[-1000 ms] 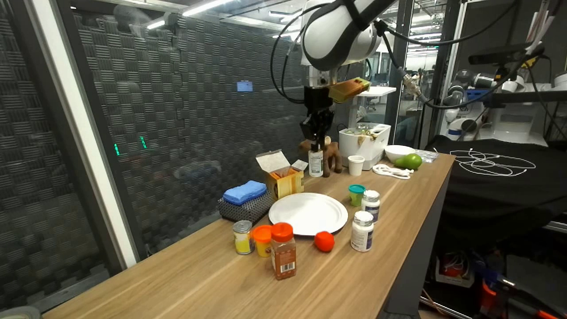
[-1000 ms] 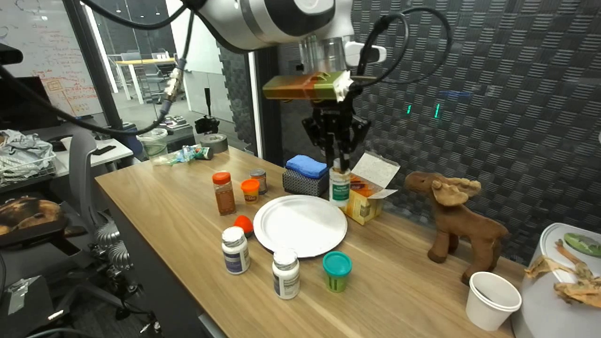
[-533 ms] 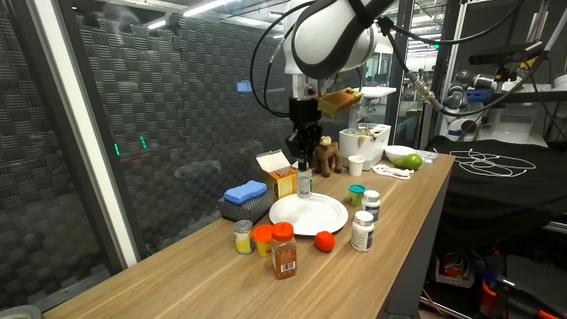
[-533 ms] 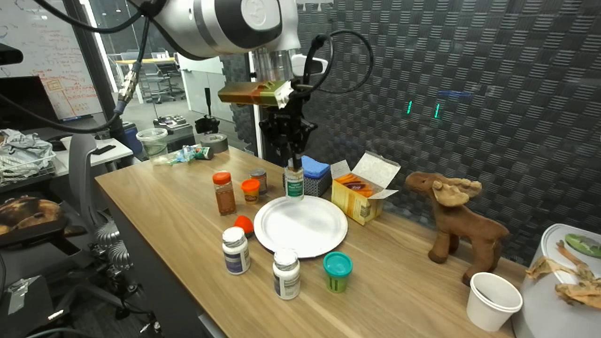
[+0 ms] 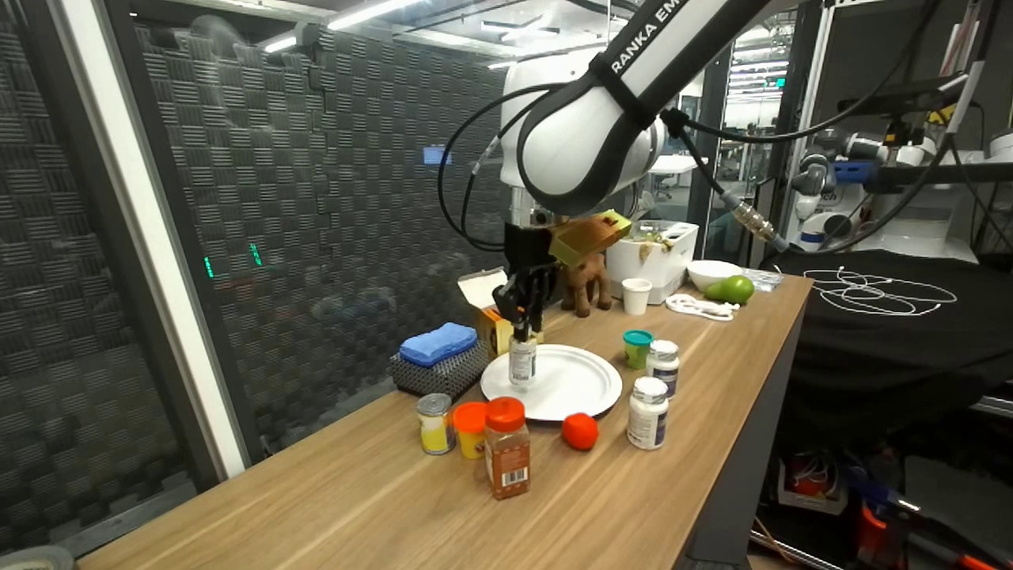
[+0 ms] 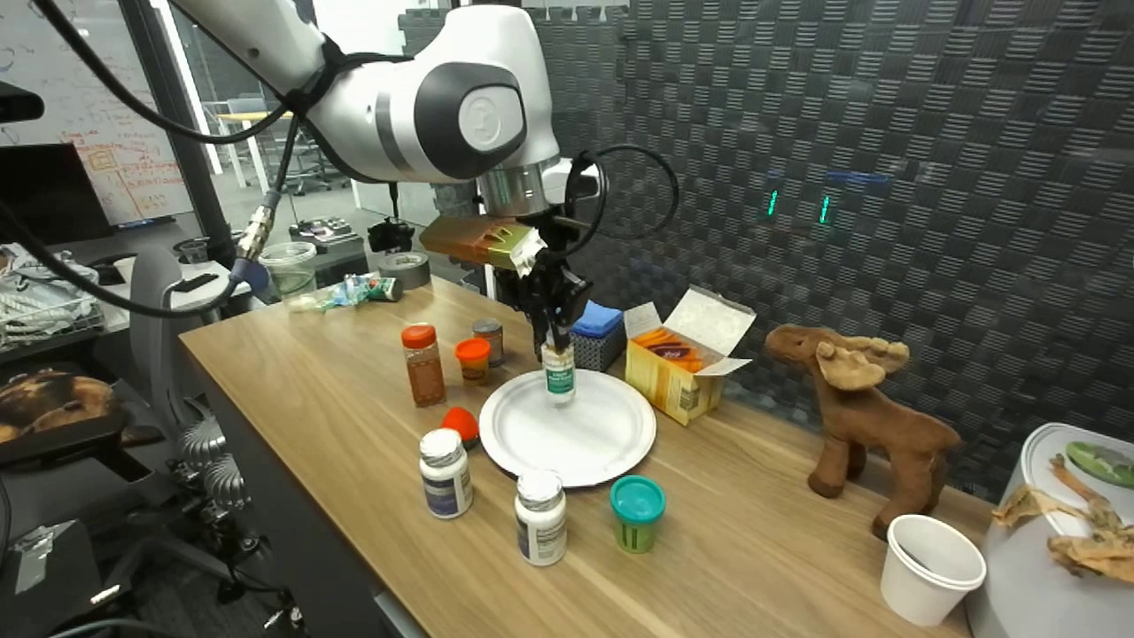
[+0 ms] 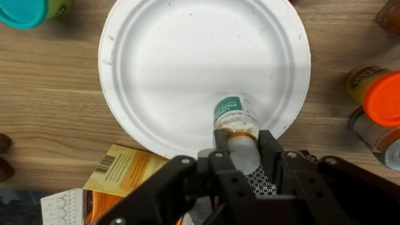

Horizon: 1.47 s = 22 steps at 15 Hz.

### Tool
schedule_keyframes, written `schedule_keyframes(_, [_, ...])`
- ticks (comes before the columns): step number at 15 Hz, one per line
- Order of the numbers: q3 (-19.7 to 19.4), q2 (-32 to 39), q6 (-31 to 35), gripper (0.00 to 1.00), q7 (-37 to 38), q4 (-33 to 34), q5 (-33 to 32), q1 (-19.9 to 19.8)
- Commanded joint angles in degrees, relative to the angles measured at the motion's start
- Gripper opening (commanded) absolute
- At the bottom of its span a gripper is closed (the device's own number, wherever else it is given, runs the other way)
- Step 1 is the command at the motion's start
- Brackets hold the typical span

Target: Put the bottles and the red plushy on the table onto the plate

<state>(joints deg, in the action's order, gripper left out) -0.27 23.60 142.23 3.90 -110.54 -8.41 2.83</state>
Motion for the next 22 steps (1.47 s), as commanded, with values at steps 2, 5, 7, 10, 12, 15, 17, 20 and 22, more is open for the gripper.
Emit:
schedule_keyframes(2, [-1.86, 1.85, 4.17, 0.12, 1.8, 0.6, -0.65, 0.42])
schedule_keyframes(5, [-2.51, 1.89, 5.09, 0.19, 1.75, 0.29, -0.27, 0.27])
schedule_keyframes(7, [-2.42, 1.02, 4.47, 0.57, 1.36, -0.09, 0.38, -0.06])
schedule_keyframes(10, [-2.14, -2.77, 3.29, 0.78, 1.26, -1.58, 2.23, -1.14])
schedule_keyframes(12, [-2.68, -6.01, 2.74, 0.94, 1.75, -2.97, 3.22, -1.92])
schedule_keyframes(15, [-5.28, -10.42, 3.1, 1.0, 4.05, -5.86, 2.03, -3.21])
schedule_keyframes(17, [-7.68, -12.28, 3.28, 1.0, 6.47, -8.15, 0.28, -4.08])
schedule_keyframes(20, [-11.28, -13.17, 3.12, 1.0, 11.09, -11.91, -3.84, -5.44])
schedule_keyframes(22, [-12.84, -12.55, 3.51, 1.0, 13.29, -14.05, -5.61, -6.37])
